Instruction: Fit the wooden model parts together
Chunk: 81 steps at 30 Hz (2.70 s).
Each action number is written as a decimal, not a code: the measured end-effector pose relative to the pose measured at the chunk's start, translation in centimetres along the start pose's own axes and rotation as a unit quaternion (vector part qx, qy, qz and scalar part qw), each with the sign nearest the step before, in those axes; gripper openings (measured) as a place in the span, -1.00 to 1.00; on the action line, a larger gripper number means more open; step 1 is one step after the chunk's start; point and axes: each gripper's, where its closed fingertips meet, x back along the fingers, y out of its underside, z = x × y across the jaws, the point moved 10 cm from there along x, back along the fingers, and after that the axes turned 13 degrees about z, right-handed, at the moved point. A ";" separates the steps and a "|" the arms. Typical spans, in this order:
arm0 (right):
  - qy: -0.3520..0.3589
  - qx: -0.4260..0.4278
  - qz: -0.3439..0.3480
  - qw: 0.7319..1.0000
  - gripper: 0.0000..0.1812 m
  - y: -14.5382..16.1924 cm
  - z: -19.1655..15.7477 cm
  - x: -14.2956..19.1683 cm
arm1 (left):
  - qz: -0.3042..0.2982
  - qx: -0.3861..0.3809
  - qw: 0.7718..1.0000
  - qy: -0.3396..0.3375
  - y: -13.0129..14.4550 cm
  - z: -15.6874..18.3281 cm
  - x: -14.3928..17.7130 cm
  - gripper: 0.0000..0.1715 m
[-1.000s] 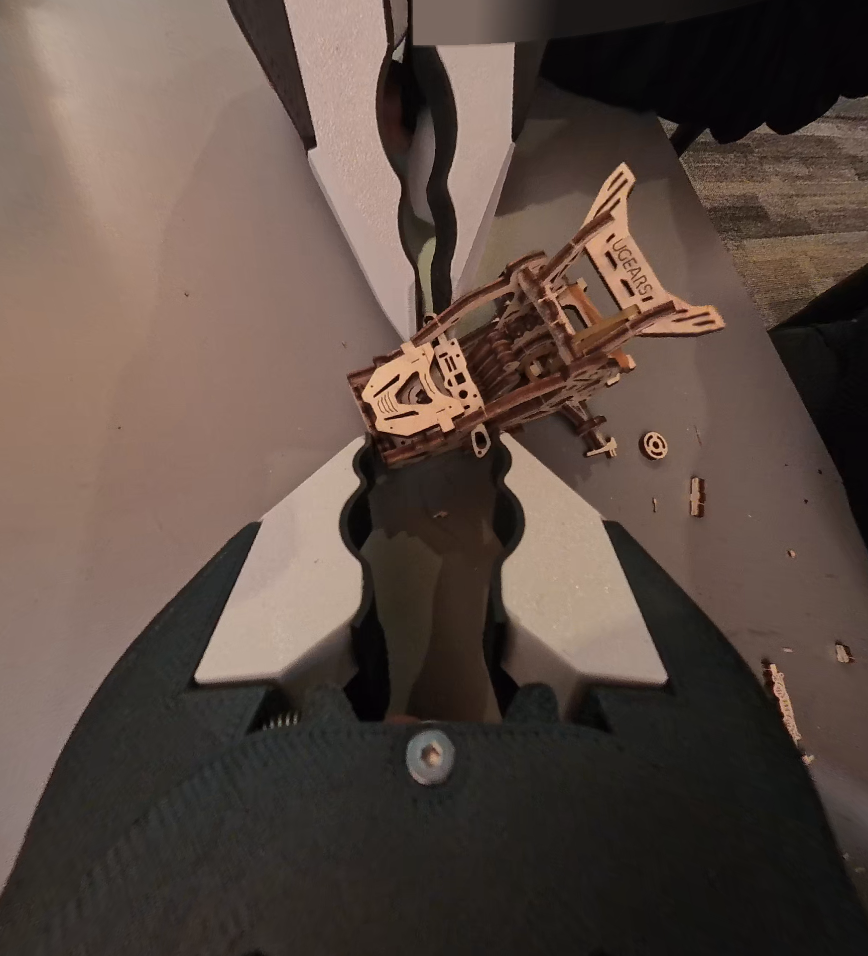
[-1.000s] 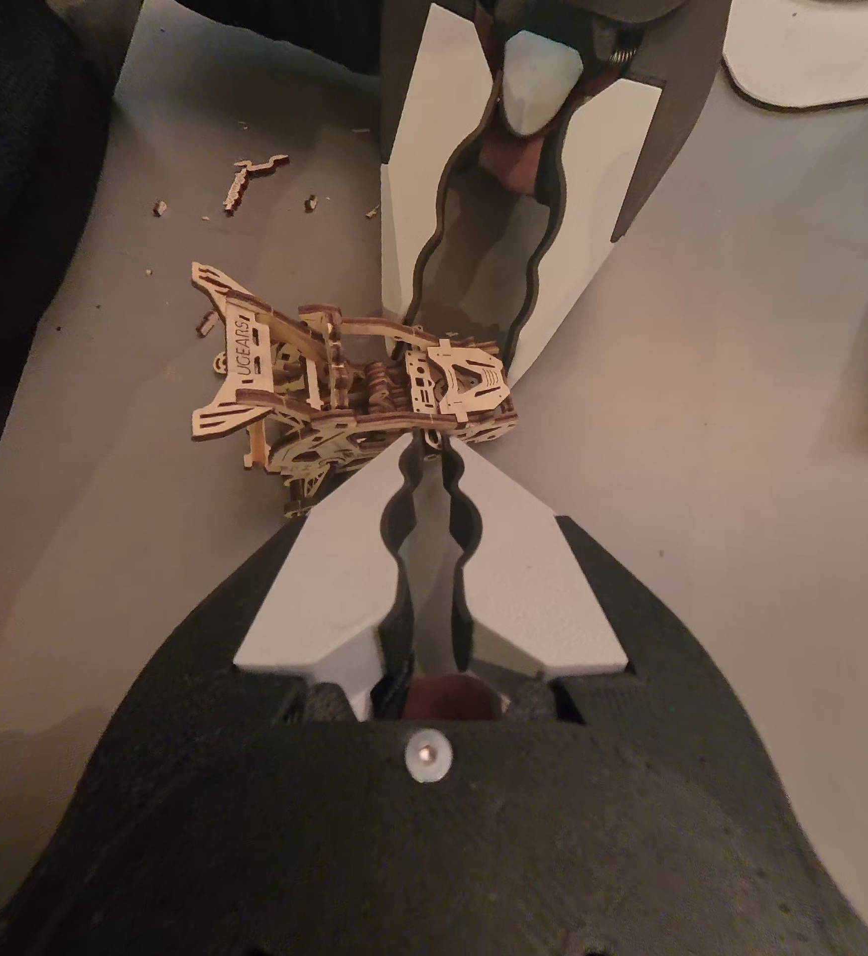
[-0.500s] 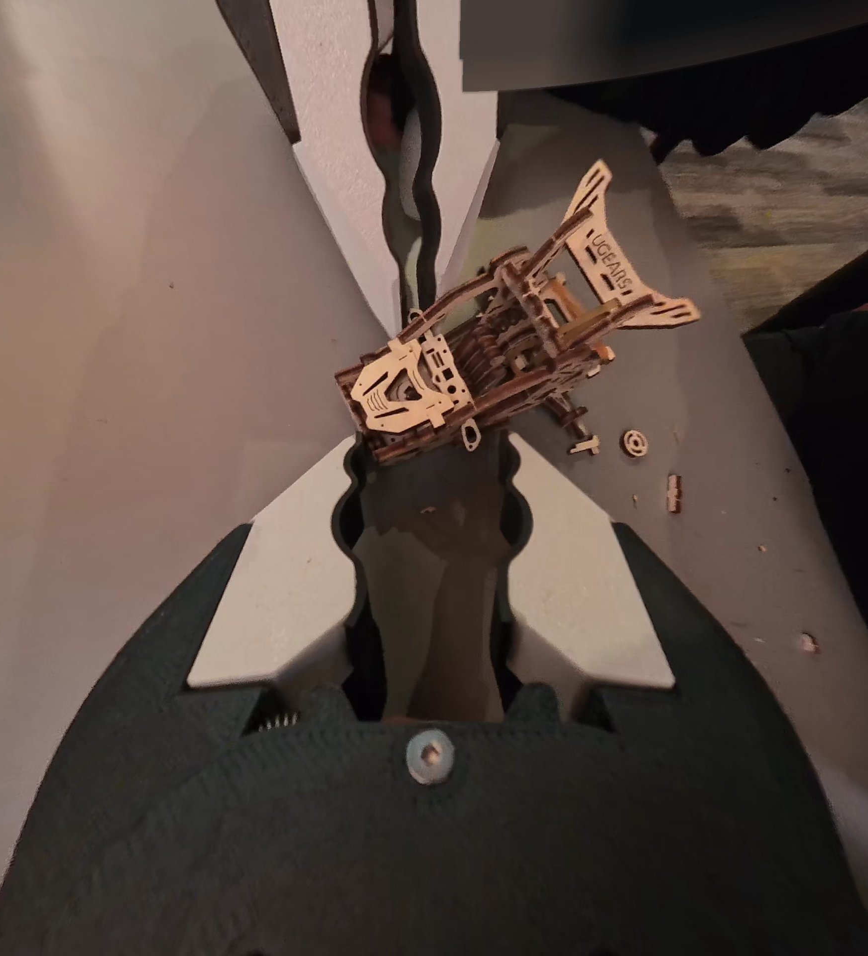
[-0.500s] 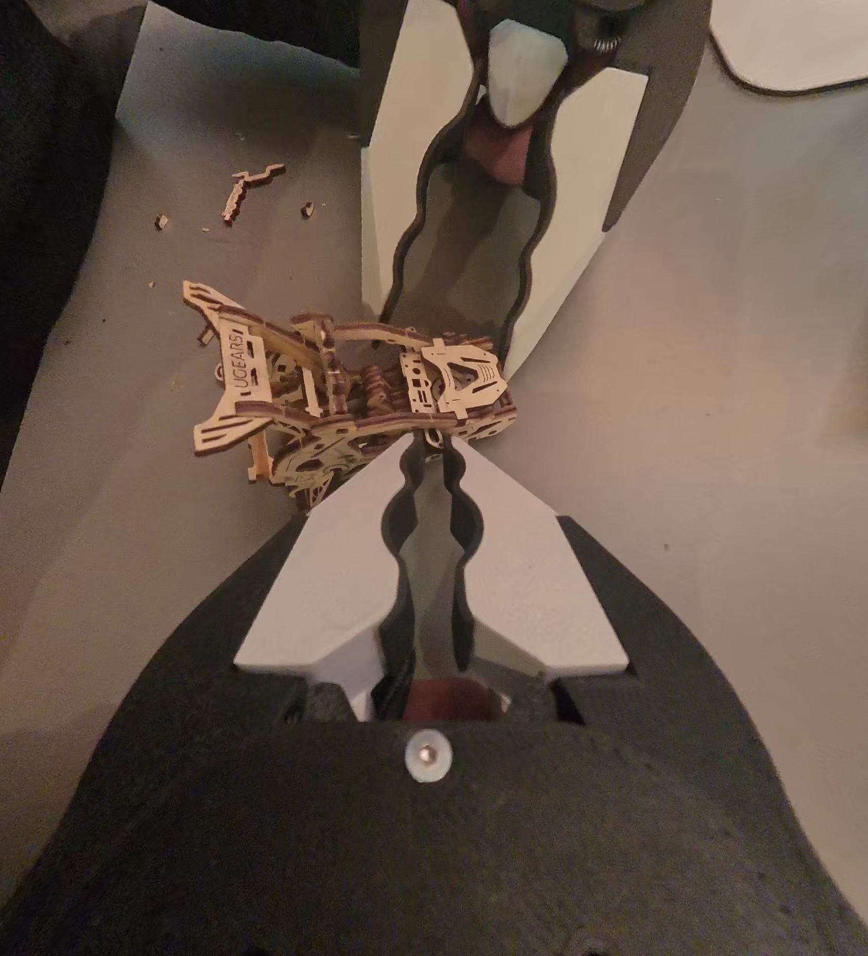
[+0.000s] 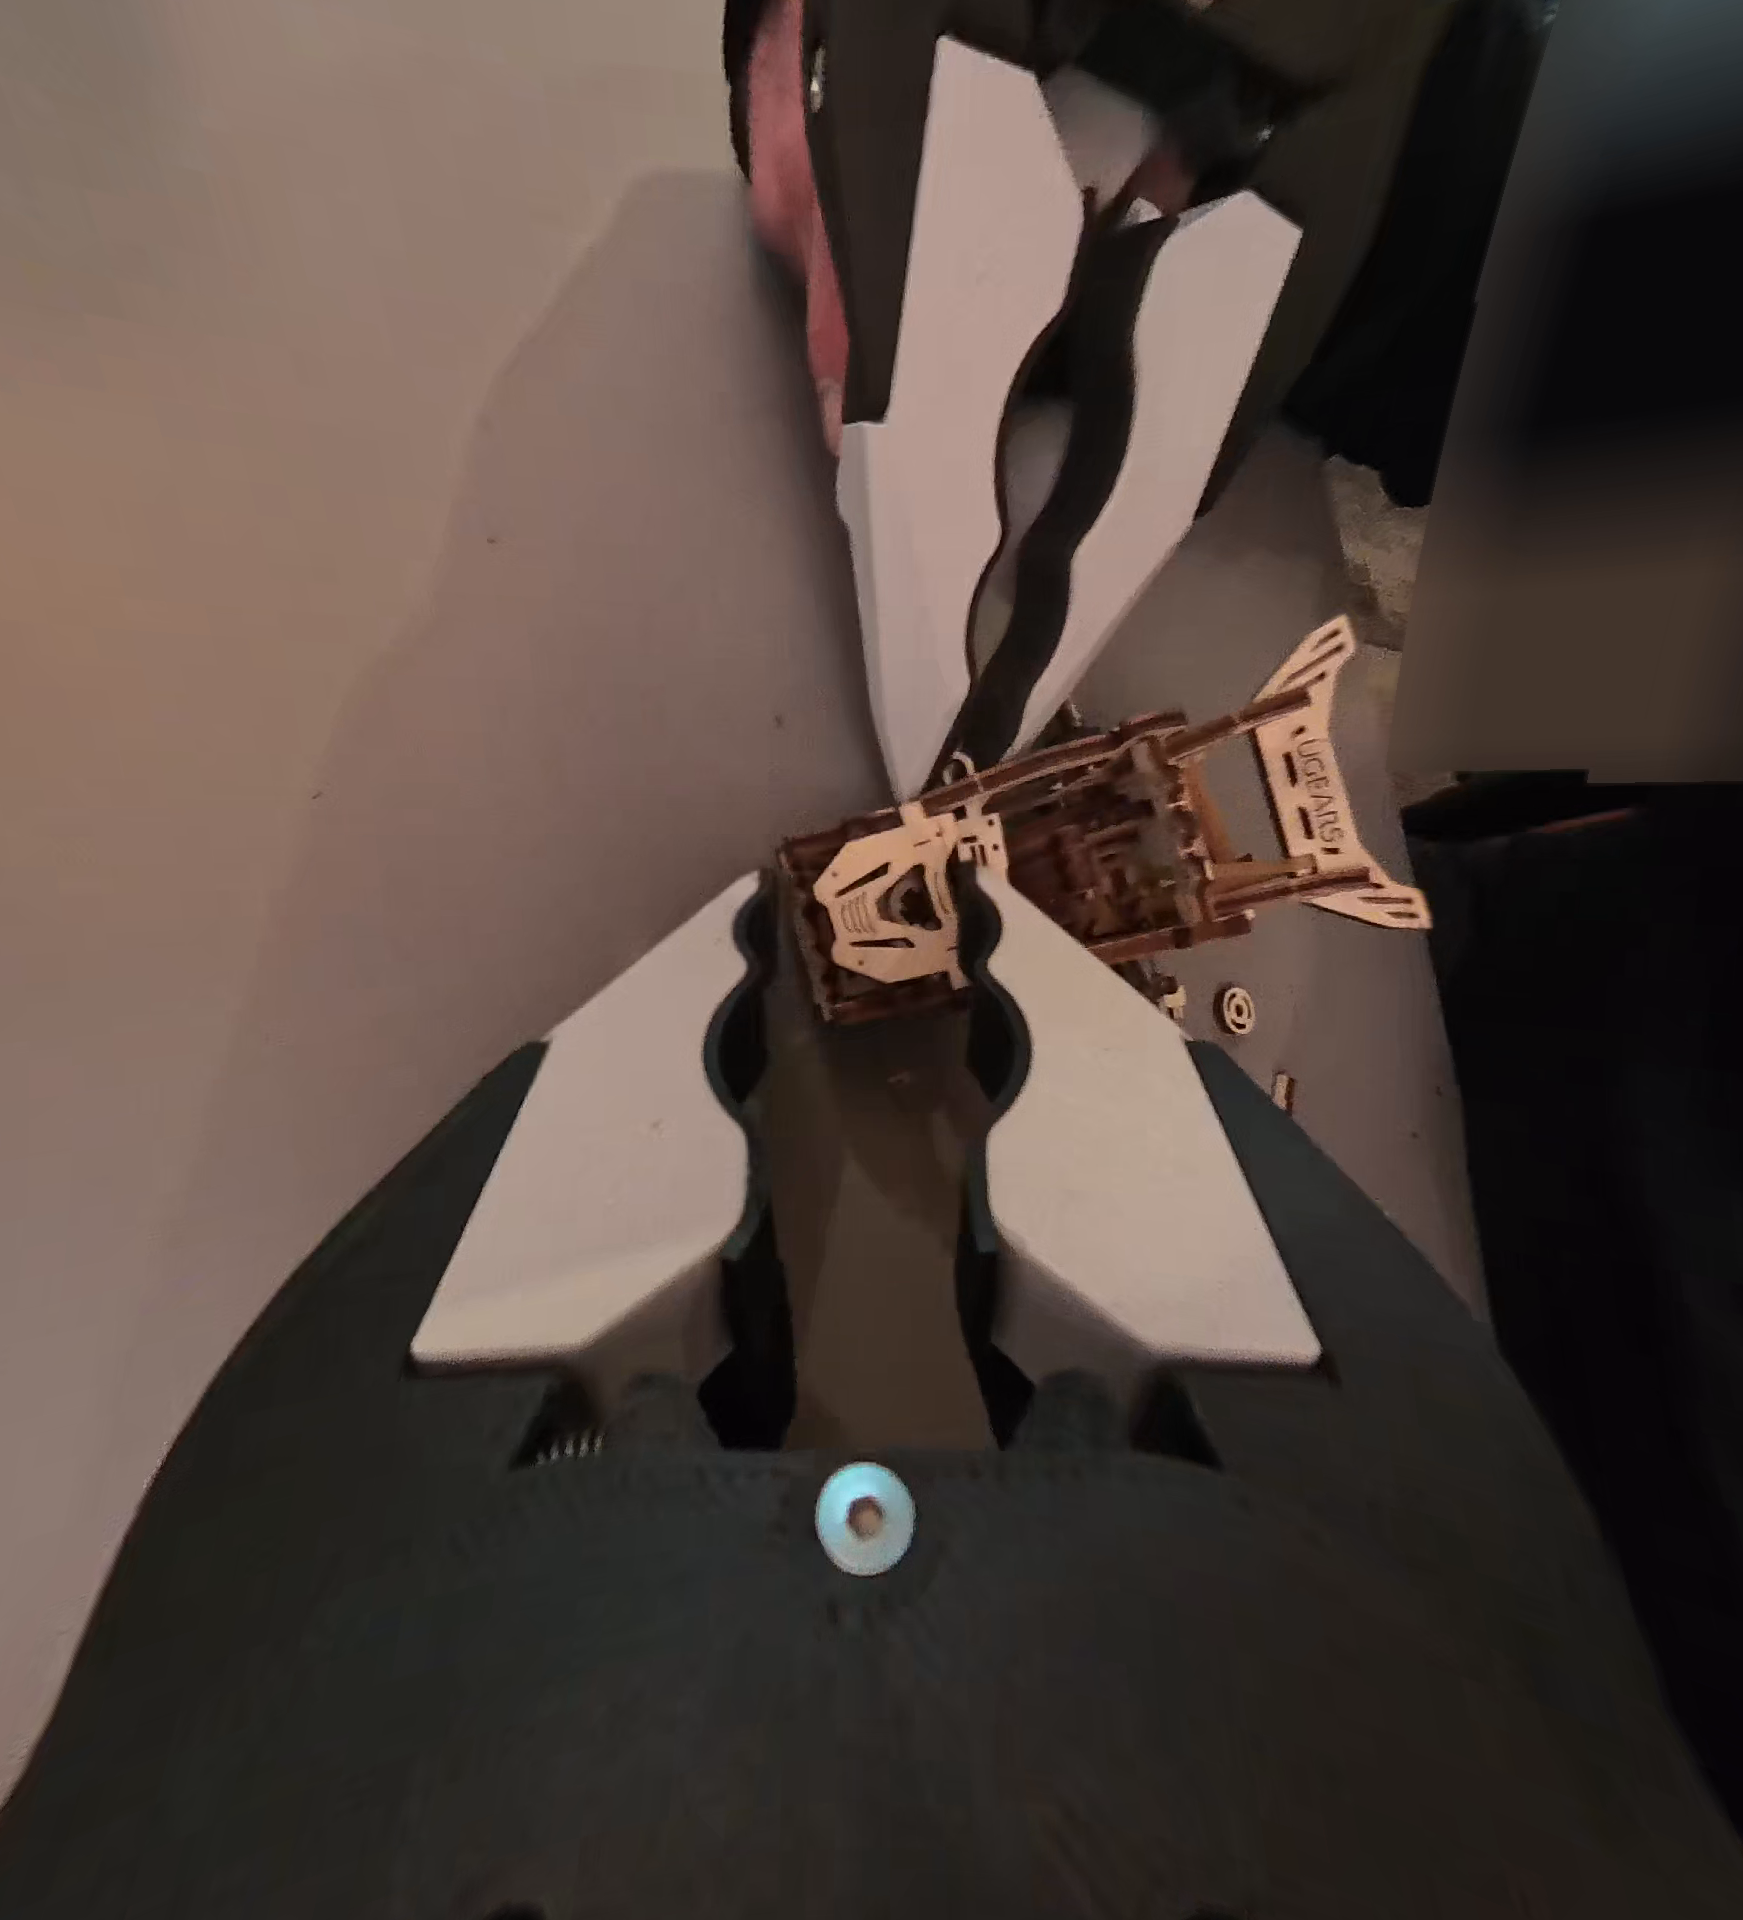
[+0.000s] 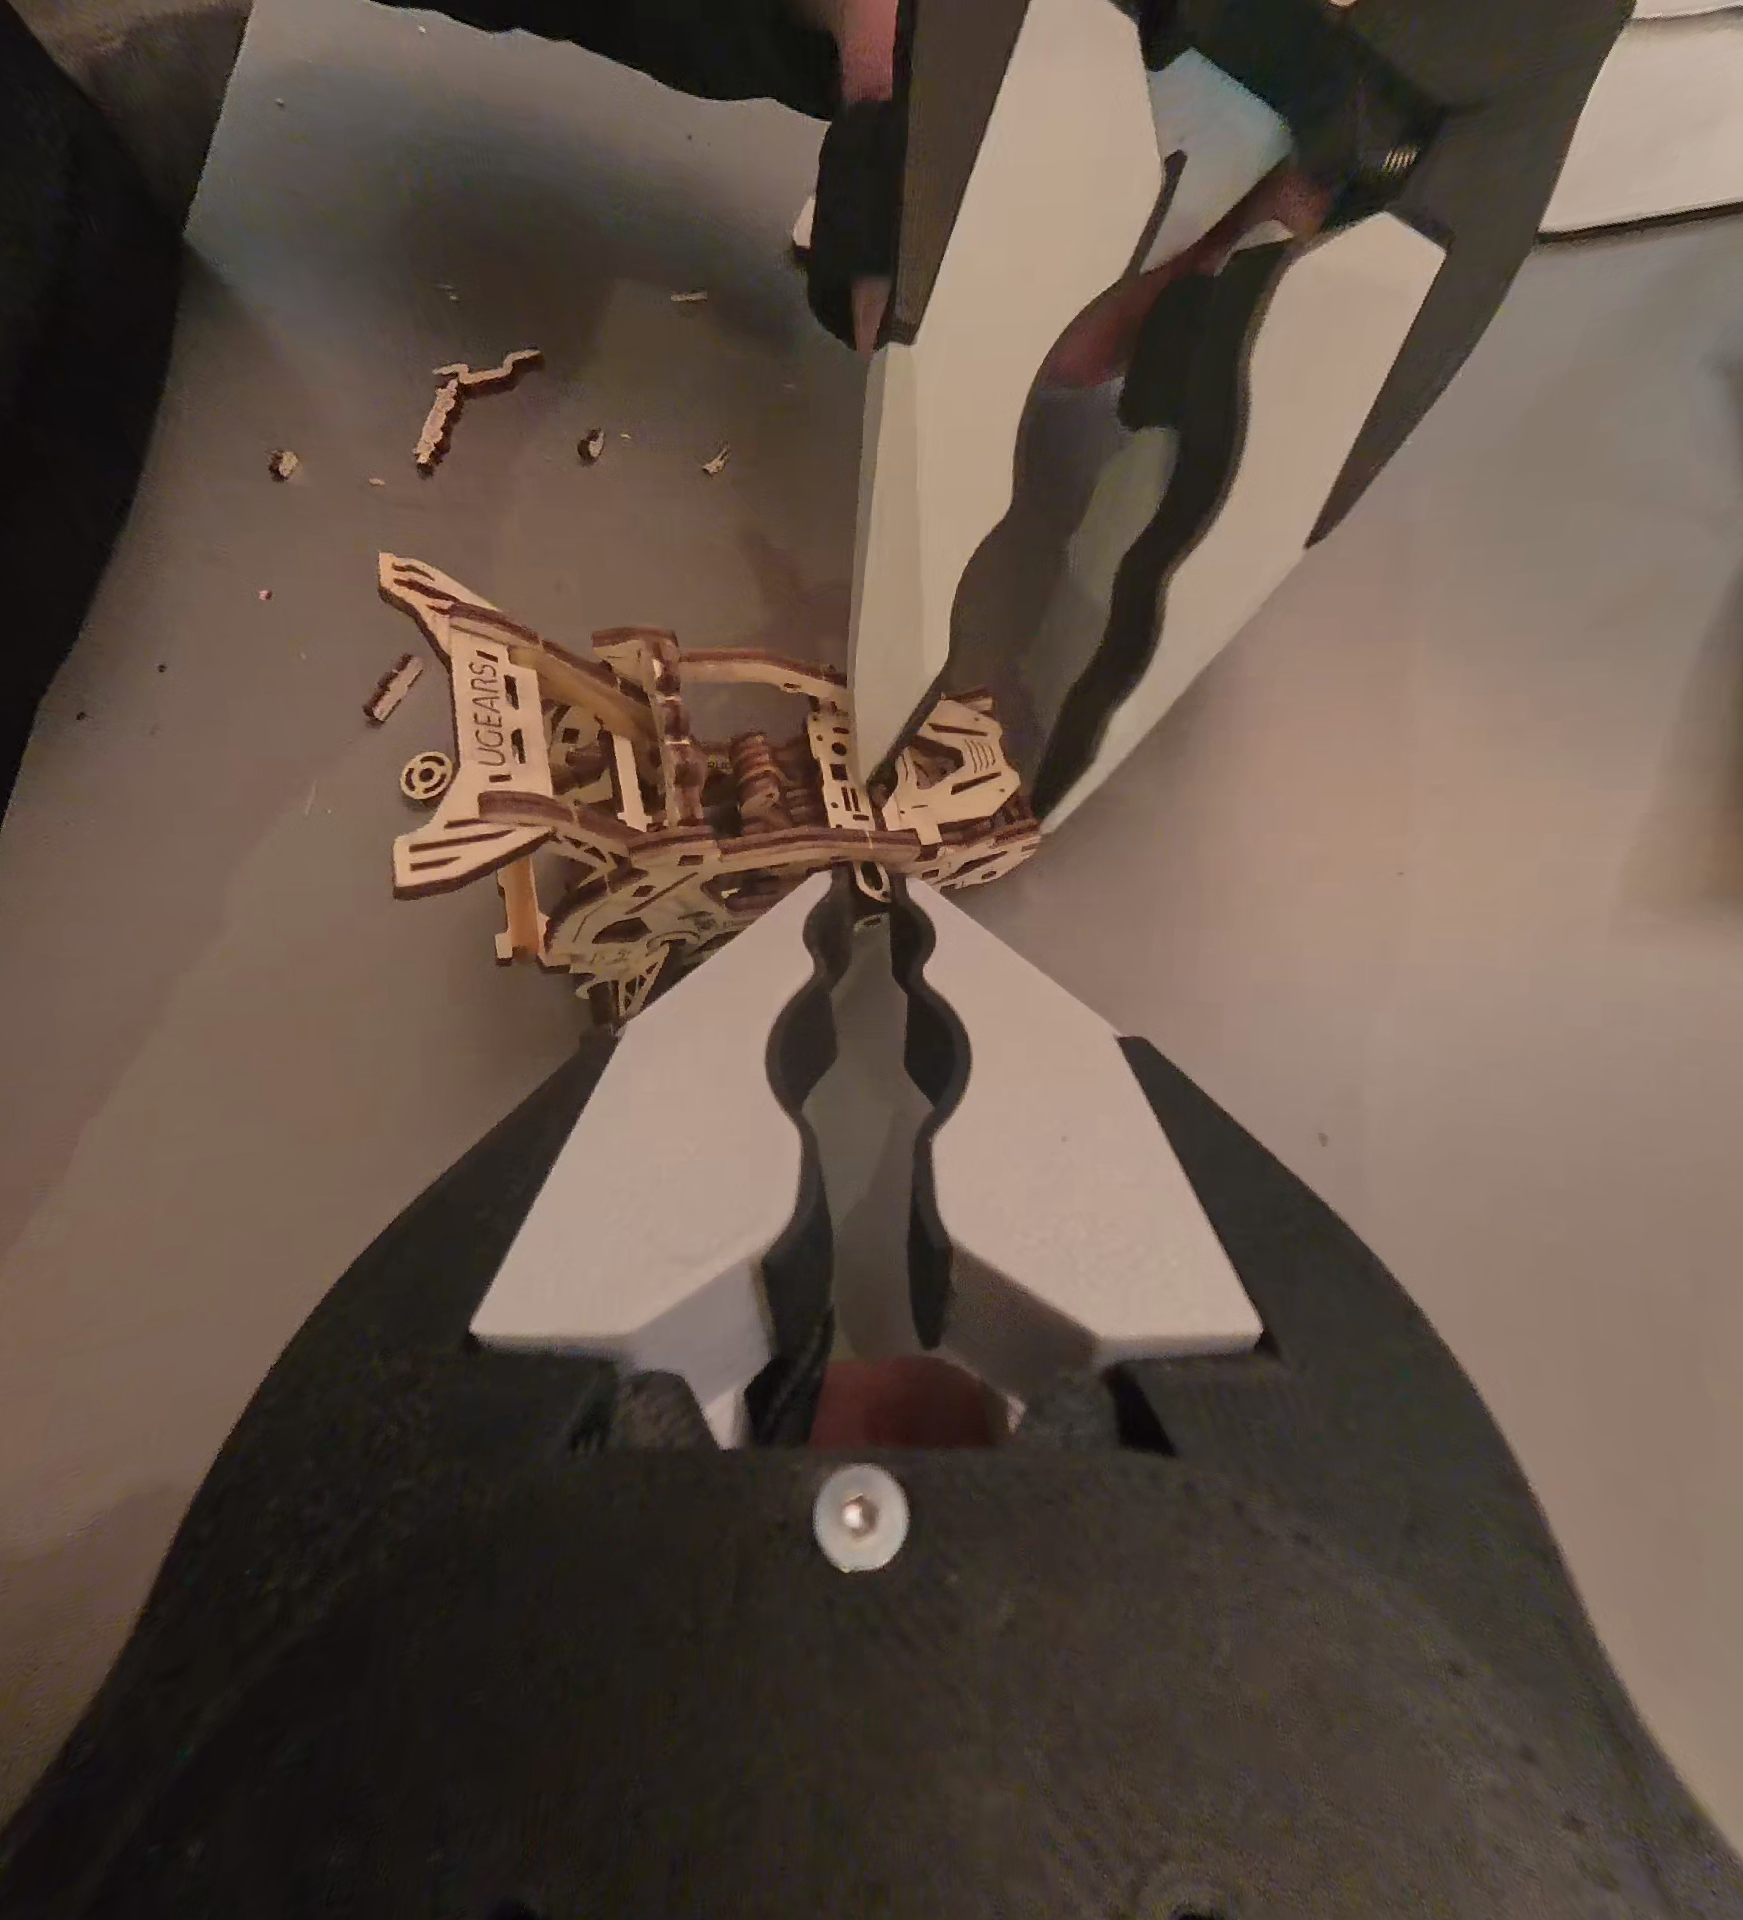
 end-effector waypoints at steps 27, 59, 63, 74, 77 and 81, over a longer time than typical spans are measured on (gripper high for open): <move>0.038 -0.009 0.001 0.999 -0.95 0.2 -0.5 0.3 | 0.030 0.010 0.999 0.040 0.9 -0.7 -0.1 -0.66; 0.054 -0.011 -0.008 0.998 -0.95 0.4 -0.9 0.2 | 0.037 0.018 0.998 0.044 0.9 -0.8 -0.1 -0.67; 0.054 -0.029 -0.007 0.998 -0.95 0.4 -0.6 0.2 | 0.039 0.015 0.998 0.039 0.9 -0.8 -0.1 -0.66; 0.061 -0.050 -0.005 0.997 -0.95 0.2 -0.4 0.2 | 0.040 0.003 0.999 0.032 0.9 -0.5 -0.1 -0.66; 0.066 -0.051 -0.009 0.997 -0.95 0.1 -0.5 0.1 | 0.039 0.000 0.999 0.031 0.9 -0.5 -0.1 -0.66; 0.073 -0.049 -0.010 0.996 -0.95 0.1 -0.5 0.0 | 0.041 0.000 0.999 0.028 0.9 -0.5 0.0 -0.66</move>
